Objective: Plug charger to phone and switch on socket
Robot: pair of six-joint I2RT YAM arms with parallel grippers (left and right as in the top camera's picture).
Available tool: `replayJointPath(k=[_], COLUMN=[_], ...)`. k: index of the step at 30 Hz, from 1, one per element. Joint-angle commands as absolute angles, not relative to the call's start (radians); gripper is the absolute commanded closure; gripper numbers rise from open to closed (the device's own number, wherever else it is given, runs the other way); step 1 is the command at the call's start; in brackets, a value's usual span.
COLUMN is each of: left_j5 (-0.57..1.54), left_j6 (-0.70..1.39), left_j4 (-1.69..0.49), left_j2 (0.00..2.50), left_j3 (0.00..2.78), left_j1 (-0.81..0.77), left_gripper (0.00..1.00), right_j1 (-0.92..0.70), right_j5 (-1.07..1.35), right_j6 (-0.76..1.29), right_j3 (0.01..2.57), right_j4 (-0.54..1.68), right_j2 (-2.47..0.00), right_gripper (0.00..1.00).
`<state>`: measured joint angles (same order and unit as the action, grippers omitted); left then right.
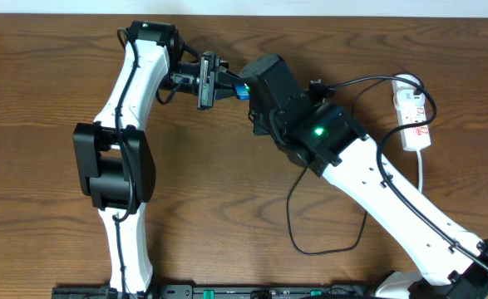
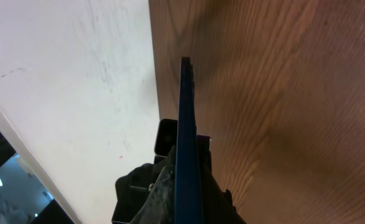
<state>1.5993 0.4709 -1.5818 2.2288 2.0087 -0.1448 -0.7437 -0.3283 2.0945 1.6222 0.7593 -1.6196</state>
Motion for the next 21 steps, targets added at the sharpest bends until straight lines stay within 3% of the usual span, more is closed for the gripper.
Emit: replayJointPath(k=[1, 4, 7, 13, 21], left_j5=[1.571, 1.570, 1.570, 1.561, 1.339], left_j6=[0.496, 0.495, 0.495, 0.495, 0.491], left_j4=[-1.598, -1.597, -1.579, -1.485, -1.299], left_j2=[2.191, 2.191, 2.191, 2.191, 2.191], left_j3=[2.012, 2.012, 2.012, 2.012, 2.012], left_j1=[-0.152, -0.152, -0.152, -0.152, -0.152], left_gripper=[0.92, 0.93, 0.93, 0.93, 0.93], right_j1=[-0.752, -0.754, -0.752, -0.731, -0.602], right_j5=[-0.360, -0.360, -0.364, -0.387, -0.320], right_j6=[2.048, 2.048, 2.047, 1.945, 1.589], right_j3=[1.640, 1.640, 1.640, 1.640, 1.640], right_j4=[0.736, 0.736, 0.736, 0.728, 0.778], right_j2=[-1.610, -1.610, -1.610, -1.608, -1.536], right_gripper=[0.93, 0.86, 0.67, 0.41, 0.02])
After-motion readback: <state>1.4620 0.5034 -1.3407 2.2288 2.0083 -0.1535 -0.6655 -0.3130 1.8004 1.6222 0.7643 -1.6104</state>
